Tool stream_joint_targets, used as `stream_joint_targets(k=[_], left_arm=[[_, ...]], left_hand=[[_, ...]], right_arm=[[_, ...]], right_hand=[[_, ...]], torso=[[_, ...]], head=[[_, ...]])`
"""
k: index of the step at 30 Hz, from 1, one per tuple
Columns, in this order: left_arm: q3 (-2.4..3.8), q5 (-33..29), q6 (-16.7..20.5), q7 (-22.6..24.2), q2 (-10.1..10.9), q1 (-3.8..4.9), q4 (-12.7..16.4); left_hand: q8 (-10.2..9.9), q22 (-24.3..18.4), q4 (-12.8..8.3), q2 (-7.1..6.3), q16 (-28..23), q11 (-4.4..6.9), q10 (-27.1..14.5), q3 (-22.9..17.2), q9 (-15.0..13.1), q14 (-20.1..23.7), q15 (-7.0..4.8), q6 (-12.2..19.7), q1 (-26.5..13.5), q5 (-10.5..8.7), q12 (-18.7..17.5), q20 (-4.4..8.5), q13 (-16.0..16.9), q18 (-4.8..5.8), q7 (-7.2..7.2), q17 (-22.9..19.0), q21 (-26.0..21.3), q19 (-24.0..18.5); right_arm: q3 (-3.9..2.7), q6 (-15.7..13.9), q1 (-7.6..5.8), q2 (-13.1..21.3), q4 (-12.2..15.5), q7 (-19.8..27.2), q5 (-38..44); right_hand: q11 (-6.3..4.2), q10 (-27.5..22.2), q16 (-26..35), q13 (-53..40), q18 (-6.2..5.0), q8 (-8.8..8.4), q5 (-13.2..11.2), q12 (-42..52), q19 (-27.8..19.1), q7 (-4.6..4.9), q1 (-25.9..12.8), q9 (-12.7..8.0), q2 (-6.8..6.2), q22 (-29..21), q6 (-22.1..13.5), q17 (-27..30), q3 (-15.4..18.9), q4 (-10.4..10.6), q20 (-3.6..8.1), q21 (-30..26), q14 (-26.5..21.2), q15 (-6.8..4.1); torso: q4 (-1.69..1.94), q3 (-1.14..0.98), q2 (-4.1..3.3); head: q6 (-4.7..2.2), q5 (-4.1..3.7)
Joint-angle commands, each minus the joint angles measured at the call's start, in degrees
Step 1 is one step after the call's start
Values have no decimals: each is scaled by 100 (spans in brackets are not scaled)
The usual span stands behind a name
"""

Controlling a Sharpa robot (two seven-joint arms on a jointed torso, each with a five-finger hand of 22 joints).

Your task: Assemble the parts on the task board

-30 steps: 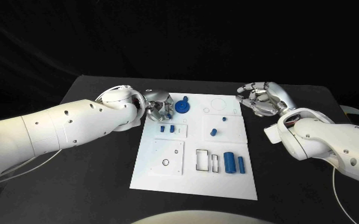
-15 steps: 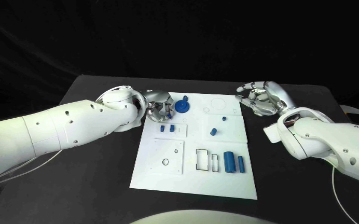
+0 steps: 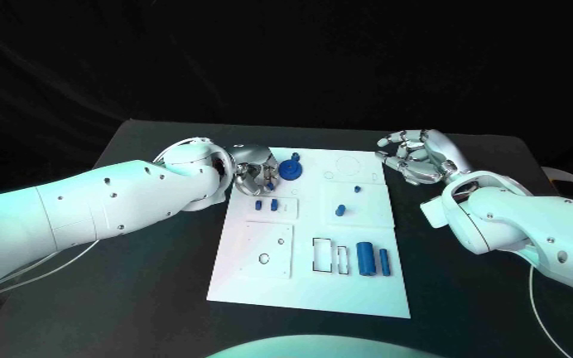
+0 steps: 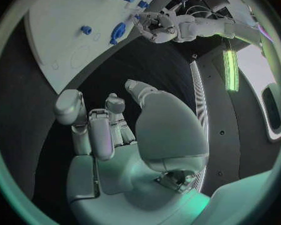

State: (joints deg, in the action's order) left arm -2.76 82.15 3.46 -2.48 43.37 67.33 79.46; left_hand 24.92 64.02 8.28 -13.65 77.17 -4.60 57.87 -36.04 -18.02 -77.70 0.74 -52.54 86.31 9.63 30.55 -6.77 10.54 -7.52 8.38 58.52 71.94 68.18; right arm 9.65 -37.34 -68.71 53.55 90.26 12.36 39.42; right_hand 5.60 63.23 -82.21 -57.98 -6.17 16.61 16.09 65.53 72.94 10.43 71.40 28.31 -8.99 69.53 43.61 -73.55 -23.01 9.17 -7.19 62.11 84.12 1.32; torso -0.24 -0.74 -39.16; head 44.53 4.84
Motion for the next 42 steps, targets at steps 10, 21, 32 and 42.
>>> stream_joint_targets(k=[10, 21, 32, 42], left_arm=[[1, -25, 74, 59, -12, -5, 29], [-2, -25, -71, -59, -50, -5, -9], [-7, -24, -99, -84, -53, -5, -16], [-8, -28, 42, -2, -37, -8, 2]], left_hand=[[-14, 27, -43, 47, 56, 20, 59, 2, -11, -64, -23, -96, -15, -26, -21, 2, 17, 92, -14, 37, 54, 59], [-159, -93, -3, -25, 2, -56, -122, 42, 42, 19, 30, 21, -144, -22, -210, -19, -22, 68, 39, -139, -43, -58], [-157, -127, 5, -23, -25, -72, -158, 55, 38, 68, 50, -30, -170, -24, -246, -41, -23, 59, 43, -220, -76, -94], [-150, -147, 4, -37, -26, -74, -170, 71, 34, 77, 53, -58, -183, -25, -250, -44, -19, 53, 36, -231, -93, -113]], right_arm=[[-2, 41, 5, -12, -12, 46, 60], [-2, 41, 5, -15, -18, 46, 60], [-2, 41, 7, -11, -20, 48, 60], [-1, 42, 11, -8, -23, 46, 60]], right_hand=[[-14, -23, 32, 6, -43, 17, 33, 9, -36, -5, -26, -5, 12, -9, -27, -7, 3, 38, 6, -20, 103, -21], [-14, -23, 32, 6, -43, 17, 33, 9, -36, -5, -26, -5, 12, -9, -27, -7, 3, 38, 6, -20, 103, -21], [-14, -23, 32, 6, -43, 17, 33, 9, -36, -5, -26, -5, 12, -9, -27, -7, 3, 38, 6, -20, 103, -21], [-14, -23, 32, 6, -43, 17, 33, 9, -36, -5, -26, -5, 12, -9, -27, -7, 3, 38, 6, -20, 103, -21]], torso=[[-4, 1, -1], [2, 3, 1], [2, 3, 1], [3, 4, 1]], head=[[3, -2], [8, -2], [17, -11], [20, -11]])
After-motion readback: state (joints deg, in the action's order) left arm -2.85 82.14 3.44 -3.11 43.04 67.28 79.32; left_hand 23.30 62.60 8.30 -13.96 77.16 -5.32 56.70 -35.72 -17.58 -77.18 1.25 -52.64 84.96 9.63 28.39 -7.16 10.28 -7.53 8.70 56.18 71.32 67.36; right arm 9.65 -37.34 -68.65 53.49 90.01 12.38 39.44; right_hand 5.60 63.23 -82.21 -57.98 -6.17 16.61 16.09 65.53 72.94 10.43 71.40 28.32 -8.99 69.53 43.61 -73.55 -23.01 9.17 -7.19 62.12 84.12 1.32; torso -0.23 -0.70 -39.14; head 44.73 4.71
